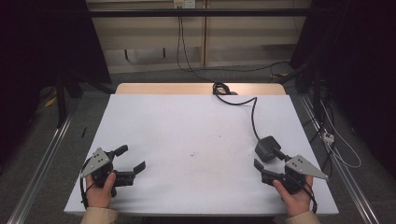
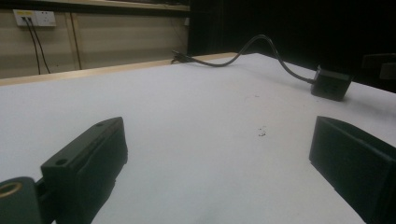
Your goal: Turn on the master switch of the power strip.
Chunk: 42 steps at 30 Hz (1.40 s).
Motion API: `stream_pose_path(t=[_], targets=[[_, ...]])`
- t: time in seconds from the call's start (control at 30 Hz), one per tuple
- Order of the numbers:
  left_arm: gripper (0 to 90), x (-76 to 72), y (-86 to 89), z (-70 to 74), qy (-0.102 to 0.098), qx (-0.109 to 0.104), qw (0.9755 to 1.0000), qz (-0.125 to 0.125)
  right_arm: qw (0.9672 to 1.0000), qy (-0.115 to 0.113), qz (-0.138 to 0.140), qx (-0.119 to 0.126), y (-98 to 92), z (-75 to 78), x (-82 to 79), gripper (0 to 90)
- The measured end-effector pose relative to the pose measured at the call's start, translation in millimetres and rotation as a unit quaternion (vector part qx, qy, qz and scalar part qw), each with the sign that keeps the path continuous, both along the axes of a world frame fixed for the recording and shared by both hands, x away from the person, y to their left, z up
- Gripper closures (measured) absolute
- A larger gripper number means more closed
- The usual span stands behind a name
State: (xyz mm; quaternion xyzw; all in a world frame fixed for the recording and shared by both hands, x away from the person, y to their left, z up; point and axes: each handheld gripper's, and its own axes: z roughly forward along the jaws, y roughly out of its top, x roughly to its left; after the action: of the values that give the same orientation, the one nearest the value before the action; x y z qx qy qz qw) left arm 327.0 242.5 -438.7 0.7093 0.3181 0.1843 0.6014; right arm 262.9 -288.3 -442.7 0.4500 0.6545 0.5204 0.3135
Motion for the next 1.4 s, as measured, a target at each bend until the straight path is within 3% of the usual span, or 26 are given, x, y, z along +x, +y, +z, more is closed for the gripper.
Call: stream_pose_path(t=[0.9,1.4], targets=[[3.9,0.4,0.6,0.2,-0.003,0.003,1.0000,0.002,0.9997,0.021,-0.010,0.005,-16.4,2.8,14.1,28.6],[3.9,0.6,0.1,-0.5,-0.002,0.001,1.0000,0.002,0.9995,0.020,-0.020,0.017,-23.0,7.9,16.7,44.1]])
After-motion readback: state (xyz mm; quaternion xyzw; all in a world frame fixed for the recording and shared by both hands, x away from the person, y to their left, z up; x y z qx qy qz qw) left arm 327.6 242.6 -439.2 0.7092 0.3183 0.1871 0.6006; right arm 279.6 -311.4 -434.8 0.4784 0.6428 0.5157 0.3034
